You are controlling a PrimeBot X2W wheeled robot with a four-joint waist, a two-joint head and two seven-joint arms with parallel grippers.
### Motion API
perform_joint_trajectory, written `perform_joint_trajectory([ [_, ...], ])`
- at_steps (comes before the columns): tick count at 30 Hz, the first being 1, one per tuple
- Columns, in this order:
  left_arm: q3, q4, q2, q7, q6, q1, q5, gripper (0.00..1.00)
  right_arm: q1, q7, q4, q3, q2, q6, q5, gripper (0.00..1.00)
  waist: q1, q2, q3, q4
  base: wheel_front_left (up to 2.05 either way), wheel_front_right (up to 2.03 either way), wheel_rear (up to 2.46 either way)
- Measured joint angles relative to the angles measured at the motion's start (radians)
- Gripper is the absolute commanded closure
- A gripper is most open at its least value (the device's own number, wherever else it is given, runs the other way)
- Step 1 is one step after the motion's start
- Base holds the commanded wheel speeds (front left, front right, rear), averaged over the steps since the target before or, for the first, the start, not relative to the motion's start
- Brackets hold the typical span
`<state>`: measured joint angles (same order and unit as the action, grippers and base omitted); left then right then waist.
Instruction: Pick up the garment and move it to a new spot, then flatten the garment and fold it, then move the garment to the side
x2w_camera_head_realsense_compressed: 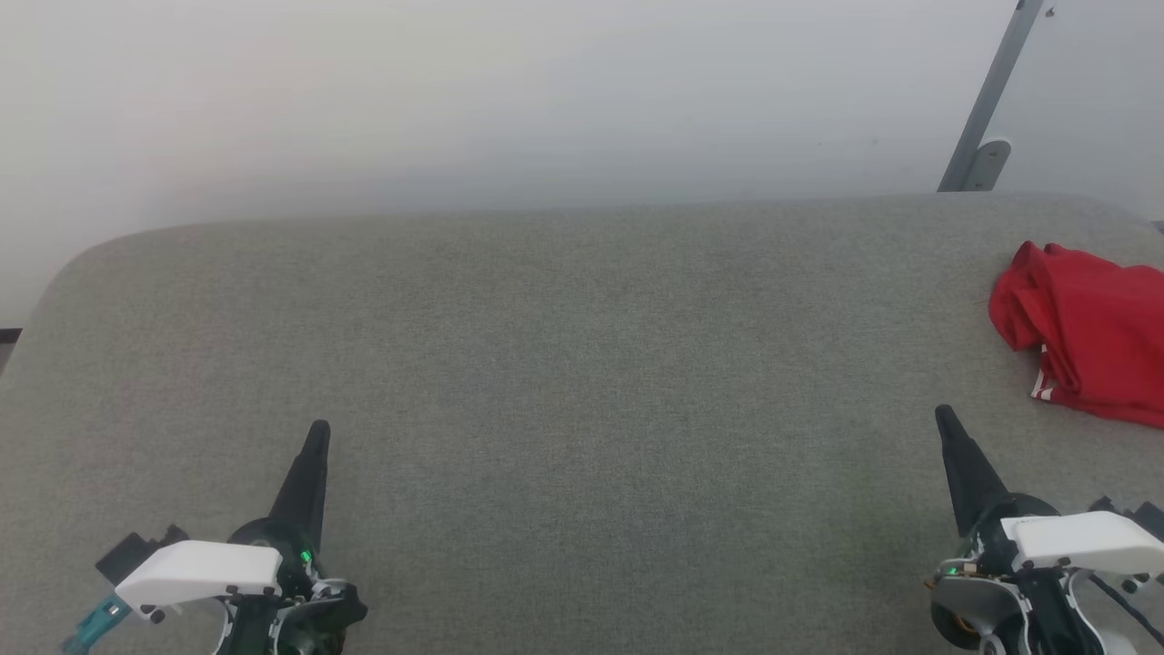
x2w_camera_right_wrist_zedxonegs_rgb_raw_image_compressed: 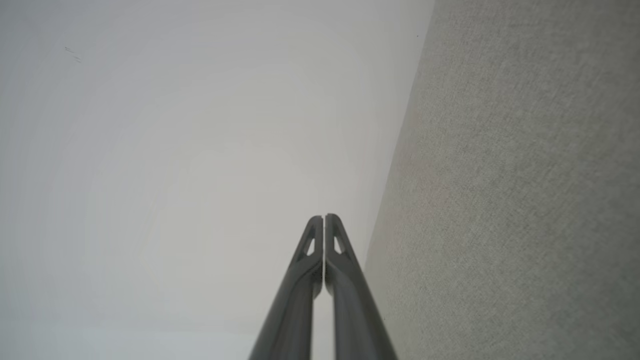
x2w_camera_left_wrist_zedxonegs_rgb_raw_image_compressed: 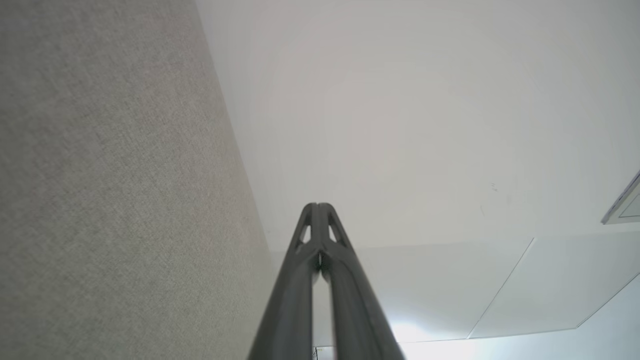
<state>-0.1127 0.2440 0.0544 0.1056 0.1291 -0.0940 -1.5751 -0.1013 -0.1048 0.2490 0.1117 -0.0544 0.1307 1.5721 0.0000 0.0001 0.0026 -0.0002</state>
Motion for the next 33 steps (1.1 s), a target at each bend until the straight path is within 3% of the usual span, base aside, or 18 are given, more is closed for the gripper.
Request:
perform_joint_trajectory([
  [33, 0.0, 0.002, -0.005, 0.009, 0.0, -0.01, -0.036, 1.0, -0.004, -0.01, -0.002, 0.003, 0.003, 0.0, 0.039, 1.0, 0.0, 0.0, 0.001, 0.0, 0.0, 0.0, 0.0],
])
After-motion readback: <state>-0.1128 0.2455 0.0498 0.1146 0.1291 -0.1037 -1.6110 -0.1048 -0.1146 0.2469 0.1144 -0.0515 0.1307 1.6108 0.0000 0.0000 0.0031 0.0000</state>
